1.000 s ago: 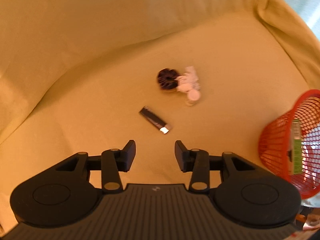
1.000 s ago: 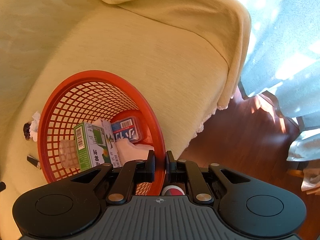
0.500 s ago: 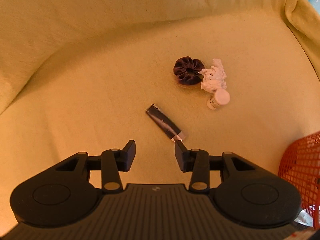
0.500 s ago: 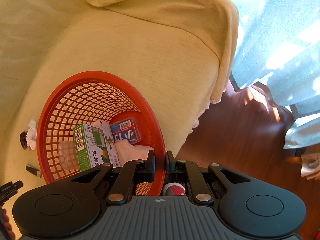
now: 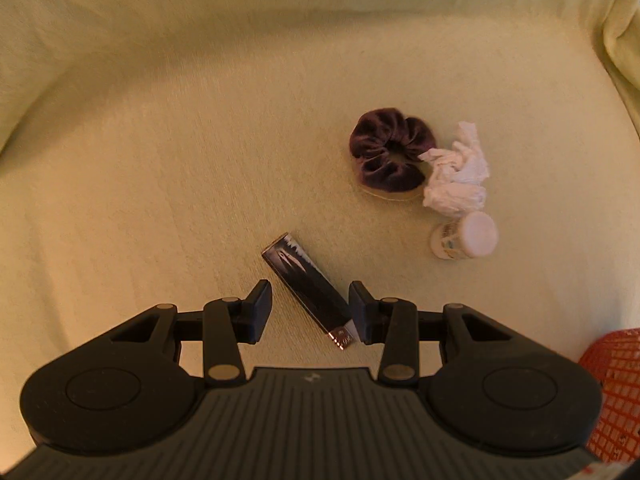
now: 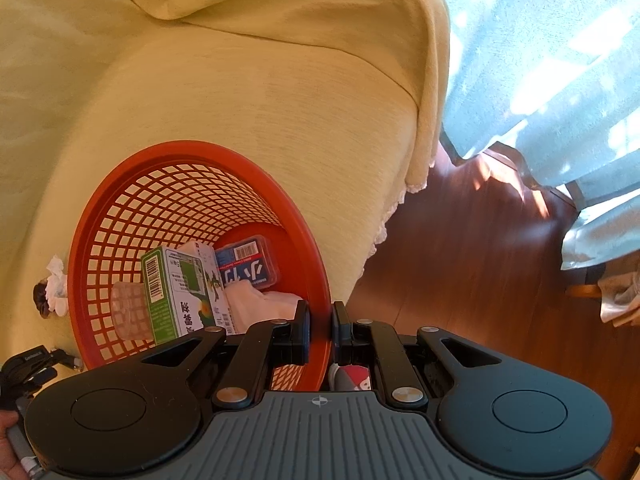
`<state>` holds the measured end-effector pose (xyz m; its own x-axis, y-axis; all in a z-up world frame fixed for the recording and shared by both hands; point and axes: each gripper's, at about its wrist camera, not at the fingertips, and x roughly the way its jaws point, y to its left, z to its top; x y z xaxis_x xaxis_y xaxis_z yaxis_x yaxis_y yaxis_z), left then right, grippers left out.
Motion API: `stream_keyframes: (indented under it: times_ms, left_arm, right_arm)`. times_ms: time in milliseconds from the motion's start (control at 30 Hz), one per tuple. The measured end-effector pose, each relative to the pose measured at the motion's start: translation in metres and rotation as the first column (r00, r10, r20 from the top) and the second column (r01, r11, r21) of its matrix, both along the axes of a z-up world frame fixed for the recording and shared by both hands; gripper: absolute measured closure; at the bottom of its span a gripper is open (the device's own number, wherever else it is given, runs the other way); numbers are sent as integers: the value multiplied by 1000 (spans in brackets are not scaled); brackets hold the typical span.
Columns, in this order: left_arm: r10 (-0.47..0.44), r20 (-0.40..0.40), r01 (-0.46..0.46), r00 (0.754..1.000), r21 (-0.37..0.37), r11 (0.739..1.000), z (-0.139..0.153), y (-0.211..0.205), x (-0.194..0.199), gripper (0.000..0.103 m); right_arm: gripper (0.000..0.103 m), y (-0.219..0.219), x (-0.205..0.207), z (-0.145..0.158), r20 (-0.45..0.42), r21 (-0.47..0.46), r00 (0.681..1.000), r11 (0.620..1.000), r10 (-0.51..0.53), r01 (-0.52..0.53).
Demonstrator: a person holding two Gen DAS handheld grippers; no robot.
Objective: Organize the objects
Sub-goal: 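Grasp the black tube with the left gripper, then carry the black tube into the wastebasket and open the left gripper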
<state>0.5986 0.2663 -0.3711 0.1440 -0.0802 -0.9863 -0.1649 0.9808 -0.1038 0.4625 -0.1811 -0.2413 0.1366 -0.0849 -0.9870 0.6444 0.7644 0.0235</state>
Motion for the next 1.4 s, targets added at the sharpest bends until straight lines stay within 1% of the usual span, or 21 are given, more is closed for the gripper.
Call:
stream_keyframes:
  times_ms: [100, 133, 200, 267, 400, 500, 700, 800, 933, 1033, 1100, 1233, 1300, 1400]
  left_arm:
    - [6, -24, -6, 1000, -2, 1000, -11, -1, 3, 69]
    - [11, -29, -11, 1000, -10, 1000, -15, -1, 4, 73]
    - [-5, -33, 5, 999, 0, 1000, -16, -4, 5, 75]
    - [-36, -31, 36, 999, 2, 999, -15, -8, 5, 85]
    - [-89, -38, 90, 995, 24, 996, -9, -13, 5, 85]
    - [-112, -25, 113, 993, 34, 993, 2, -12, 4, 86]
    - [-176, 10, 176, 984, 51, 983, 39, -12, -2, 86]
    - [-188, 32, 187, 982, 40, 982, 64, -10, -8, 86]
    - [-227, 75, 226, 971, 24, 974, 102, -15, -21, 86]
    - [-249, 96, 250, 964, -5, 968, 129, -24, -30, 86]
    - [-269, 99, 272, 958, -20, 962, 146, -32, -38, 86]
    - [-309, 80, 313, 948, -49, 949, 172, -55, -52, 86]
    - [-339, 76, 343, 938, -64, 937, 183, -69, -59, 86]
    - [-384, 93, 392, 918, -89, 916, 199, -93, -67, 86]
  right_arm:
    - [96, 1, 1, 0, -4, -4, 1000, 1000, 0, 0]
    - [96, 1, 1, -1, -5, -4, 1000, 1000, 0, 0]
    - [96, 2, 1, -1, -8, -6, 1000, 1000, 1, -1]
    - [96, 3, 2, 0, -8, -5, 1000, 1000, 1, -1]
    - [96, 3, 2, 1, -5, -3, 1000, 1000, 10, -10]
    - [96, 3, 1, 1, 0, -1, 1000, 1000, 15, -15]
    - [96, 2, -2, 0, 8, 5, 1000, 1000, 22, -22]
    - [96, 1, -3, 0, 16, 9, 999, 1000, 29, -29]
    - [96, 2, -4, 0, 26, 14, 999, 999, 48, -48]
    - [96, 4, -6, 1, 35, 19, 997, 998, 66, -67]
    - [96, 4, -6, 1, 40, 22, 996, 997, 76, -77]
    - [96, 3, -9, 1, 52, 28, 994, 995, 91, -93]
    - [96, 3, -9, 1, 55, 30, 993, 994, 101, -103]
    - [96, 1, -10, 0, 58, 31, 992, 993, 114, -116]
